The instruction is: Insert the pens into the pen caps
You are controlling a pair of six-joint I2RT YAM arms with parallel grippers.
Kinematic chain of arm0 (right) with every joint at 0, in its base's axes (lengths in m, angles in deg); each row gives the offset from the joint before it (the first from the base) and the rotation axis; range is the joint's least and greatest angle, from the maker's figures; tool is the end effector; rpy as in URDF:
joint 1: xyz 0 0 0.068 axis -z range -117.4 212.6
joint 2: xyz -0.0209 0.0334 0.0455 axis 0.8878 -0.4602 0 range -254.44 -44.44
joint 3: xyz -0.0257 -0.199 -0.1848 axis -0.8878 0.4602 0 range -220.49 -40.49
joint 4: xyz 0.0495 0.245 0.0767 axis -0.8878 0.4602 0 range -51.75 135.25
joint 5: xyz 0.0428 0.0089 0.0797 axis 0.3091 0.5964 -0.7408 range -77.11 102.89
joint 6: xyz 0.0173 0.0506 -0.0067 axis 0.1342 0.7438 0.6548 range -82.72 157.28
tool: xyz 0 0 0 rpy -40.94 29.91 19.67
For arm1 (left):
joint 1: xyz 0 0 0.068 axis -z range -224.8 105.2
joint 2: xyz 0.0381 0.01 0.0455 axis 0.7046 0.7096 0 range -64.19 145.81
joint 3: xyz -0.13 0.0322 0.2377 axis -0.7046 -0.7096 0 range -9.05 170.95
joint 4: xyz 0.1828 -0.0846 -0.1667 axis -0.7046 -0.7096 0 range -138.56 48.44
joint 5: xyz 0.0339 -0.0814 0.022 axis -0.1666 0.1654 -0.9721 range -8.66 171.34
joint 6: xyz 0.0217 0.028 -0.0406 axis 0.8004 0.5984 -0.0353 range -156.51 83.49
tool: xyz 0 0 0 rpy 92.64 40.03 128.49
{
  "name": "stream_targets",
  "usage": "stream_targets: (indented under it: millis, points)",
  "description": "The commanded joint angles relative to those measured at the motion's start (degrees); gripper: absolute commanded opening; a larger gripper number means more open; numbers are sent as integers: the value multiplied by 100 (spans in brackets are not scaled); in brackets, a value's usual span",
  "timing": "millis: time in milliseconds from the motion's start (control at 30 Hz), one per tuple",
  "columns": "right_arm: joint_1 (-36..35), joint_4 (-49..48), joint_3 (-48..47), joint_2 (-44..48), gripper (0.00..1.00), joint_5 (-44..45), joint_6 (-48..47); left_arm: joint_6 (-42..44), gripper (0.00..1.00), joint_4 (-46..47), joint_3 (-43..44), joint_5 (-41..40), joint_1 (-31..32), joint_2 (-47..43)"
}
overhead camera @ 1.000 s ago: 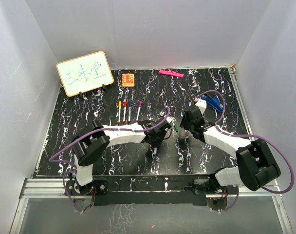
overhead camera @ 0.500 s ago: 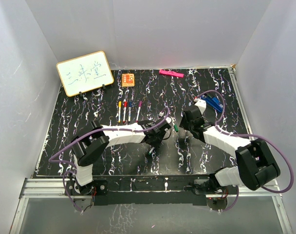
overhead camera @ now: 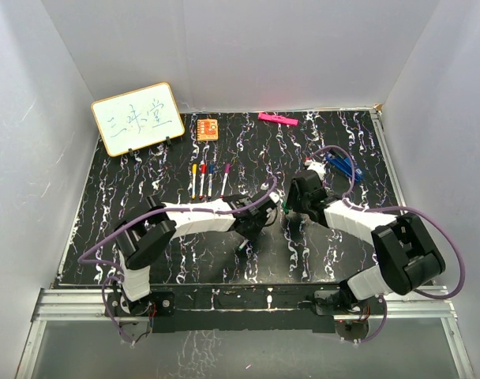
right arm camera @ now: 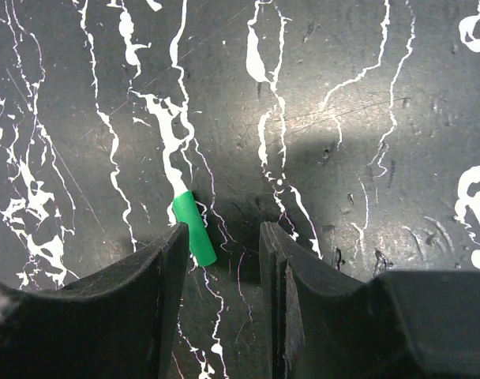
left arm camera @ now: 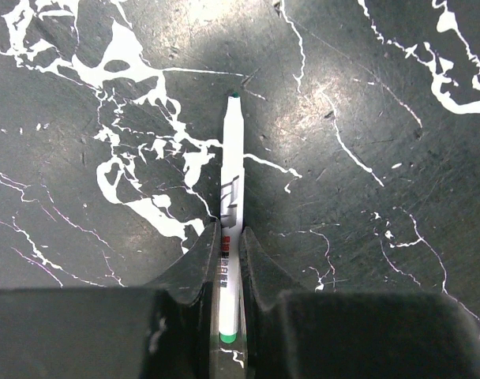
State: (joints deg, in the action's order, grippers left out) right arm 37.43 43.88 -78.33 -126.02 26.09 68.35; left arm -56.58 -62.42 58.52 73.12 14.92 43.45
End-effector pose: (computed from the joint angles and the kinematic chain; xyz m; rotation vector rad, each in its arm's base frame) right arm 0.2484 0.1078 0.1661 0.2269 2.3988 0.1746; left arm 0.1957 -0.3249 0.1580 0.8513 2.5070 -0.2941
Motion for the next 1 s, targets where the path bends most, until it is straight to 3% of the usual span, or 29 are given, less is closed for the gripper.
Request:
stream_targets:
  millis: [0,467,733,967]
  points:
    - [-40,-443,-299,-112,41,-267,-212,153,0,-1612,-560,379,16,376]
    - [-242,-526,-470,-550,42,-325,-364,196,0,-1204,-676,130,-233,-1405]
    - [-372,-45,-746,-847,41,200,-287,249,0,-390,-1001,42,-375,-2505]
    - [-504,456,-968,-1142,39,545,-214,305,0,186,-1315,151,-490,-2897]
